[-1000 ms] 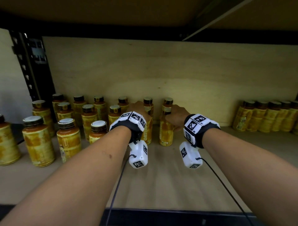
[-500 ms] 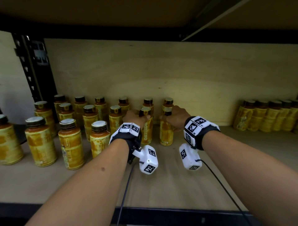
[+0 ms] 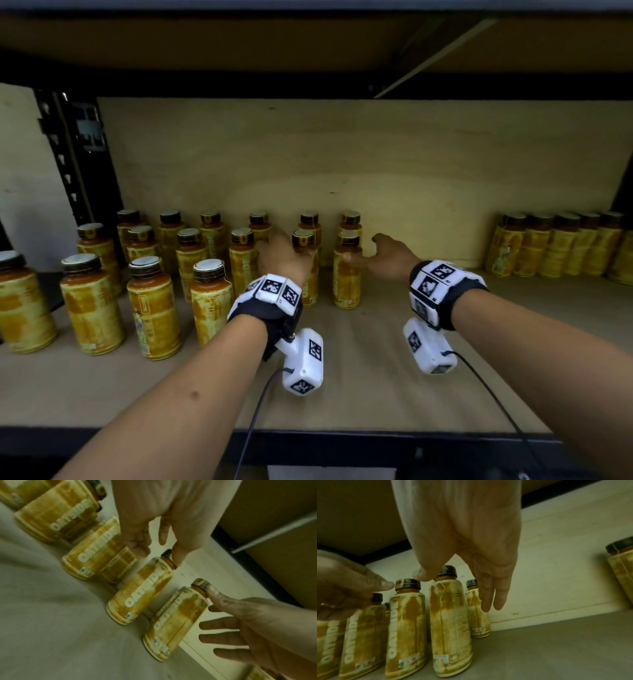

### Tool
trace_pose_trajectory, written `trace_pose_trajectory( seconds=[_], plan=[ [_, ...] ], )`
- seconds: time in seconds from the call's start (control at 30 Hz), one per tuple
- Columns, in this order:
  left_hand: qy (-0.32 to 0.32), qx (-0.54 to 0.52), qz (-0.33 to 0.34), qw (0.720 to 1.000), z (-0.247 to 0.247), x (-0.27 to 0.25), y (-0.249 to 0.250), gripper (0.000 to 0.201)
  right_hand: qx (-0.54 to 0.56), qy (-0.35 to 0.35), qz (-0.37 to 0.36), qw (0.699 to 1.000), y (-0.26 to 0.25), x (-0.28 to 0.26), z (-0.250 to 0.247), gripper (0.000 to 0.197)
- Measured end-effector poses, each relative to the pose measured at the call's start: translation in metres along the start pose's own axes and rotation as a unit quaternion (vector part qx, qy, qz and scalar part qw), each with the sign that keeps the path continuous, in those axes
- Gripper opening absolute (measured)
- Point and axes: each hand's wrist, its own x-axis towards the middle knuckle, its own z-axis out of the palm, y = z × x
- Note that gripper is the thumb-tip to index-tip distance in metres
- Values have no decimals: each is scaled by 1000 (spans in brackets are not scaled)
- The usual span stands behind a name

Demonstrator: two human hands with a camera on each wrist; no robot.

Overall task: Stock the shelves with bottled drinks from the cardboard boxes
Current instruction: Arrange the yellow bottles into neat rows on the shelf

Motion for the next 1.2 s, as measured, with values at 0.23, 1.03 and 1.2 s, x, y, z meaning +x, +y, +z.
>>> trace_pose_trajectory(
  seconds=[0.23,1.03,1.2],
  plan=[
    [-91,-26,147,985,39,-38,65,20,-47,23,36,998,60,-24,-57,86],
    [-329,-163,191,911,364,23,234,46,-142,214,135,957,299,98,-168,56],
    [-307,-211,199,906,336,-5,215,53,-158,248,119,948,286,71,-139,52]
  ],
)
